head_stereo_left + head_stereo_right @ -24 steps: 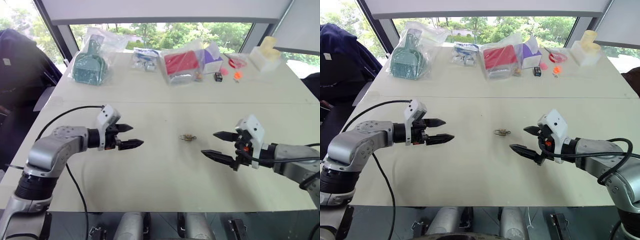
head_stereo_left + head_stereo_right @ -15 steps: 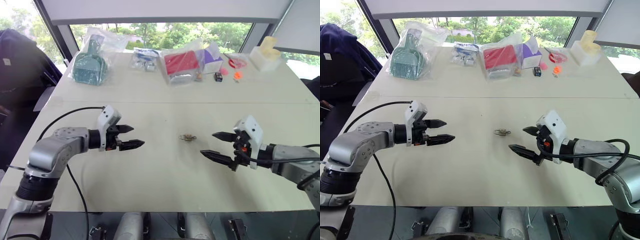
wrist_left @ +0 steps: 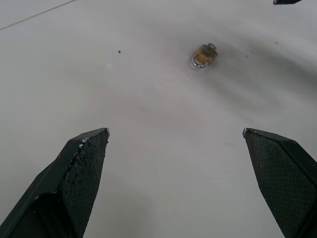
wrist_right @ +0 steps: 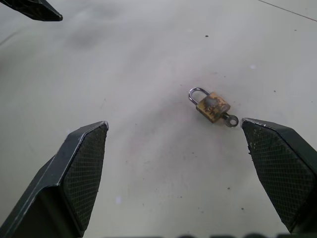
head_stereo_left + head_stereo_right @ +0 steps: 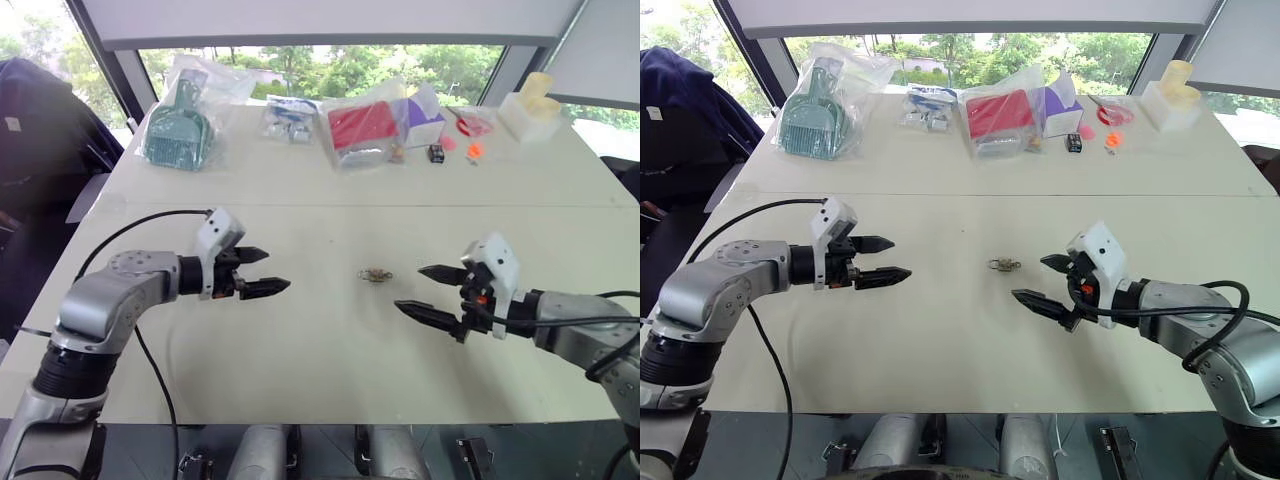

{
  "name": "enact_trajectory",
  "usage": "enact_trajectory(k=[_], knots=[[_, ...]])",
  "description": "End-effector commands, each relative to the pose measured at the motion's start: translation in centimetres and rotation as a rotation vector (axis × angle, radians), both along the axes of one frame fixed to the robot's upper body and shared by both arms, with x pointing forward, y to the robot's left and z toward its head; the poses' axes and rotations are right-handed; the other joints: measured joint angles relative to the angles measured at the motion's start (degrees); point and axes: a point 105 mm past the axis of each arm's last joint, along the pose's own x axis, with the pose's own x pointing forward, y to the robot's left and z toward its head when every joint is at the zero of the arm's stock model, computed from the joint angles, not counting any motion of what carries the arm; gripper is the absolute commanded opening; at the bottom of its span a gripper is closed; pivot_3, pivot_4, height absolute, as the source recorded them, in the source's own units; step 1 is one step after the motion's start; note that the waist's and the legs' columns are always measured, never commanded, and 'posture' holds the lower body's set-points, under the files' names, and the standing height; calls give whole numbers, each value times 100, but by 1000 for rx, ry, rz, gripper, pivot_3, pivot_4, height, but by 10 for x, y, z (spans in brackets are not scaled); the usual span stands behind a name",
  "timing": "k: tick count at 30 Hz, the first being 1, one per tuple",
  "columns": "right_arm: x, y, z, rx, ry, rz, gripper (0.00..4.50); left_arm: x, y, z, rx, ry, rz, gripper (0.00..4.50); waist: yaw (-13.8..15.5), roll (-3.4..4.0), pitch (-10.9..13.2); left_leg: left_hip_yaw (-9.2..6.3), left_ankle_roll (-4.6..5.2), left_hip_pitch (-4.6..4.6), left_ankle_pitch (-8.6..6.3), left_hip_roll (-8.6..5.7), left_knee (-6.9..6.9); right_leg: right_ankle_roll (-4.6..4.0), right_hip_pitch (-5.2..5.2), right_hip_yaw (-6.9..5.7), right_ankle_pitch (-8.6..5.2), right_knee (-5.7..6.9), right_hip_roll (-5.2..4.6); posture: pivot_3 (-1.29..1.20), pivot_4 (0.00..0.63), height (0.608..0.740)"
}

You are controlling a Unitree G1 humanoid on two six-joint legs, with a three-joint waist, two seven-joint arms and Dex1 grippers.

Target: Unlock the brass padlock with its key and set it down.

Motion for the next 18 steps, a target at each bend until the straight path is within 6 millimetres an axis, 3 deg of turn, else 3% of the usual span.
enact_trajectory(k=[1, 9, 13, 18], knots=[[3, -1, 7, -3, -35, -7, 4443, 3, 1, 13, 24, -61, -25, 4500, 7, 0, 0, 0, 0, 0, 0, 0, 0, 0, 0, 0, 0, 0, 0, 0, 150, 740], [0, 0, 4, -9, -48, -37, 4443, 20, -4, 24, 92, -121, -123, 4500, 19, 0, 0, 0, 9, 0, 10, -1, -3, 0, 0, -4, 0, 0, 0, 0, 150, 740], [-3, -18, 8, -21, -63, -112, 4443, 35, -29, 32, 149, -193, -290, 4500, 31, 0, 0, 0, 12, -1, 12, -7, -3, 0, 2, -5, 0, -1, -3, 0, 150, 740], [-11, -27, 5, -42, -70, -163, 4443, 49, -82, 40, 252, -268, -574, 4500, 78, -4, 2, 3, 22, -6, 10, -16, 6, 0, 5, -8, 0, -7, -5, 0, 150, 740]])
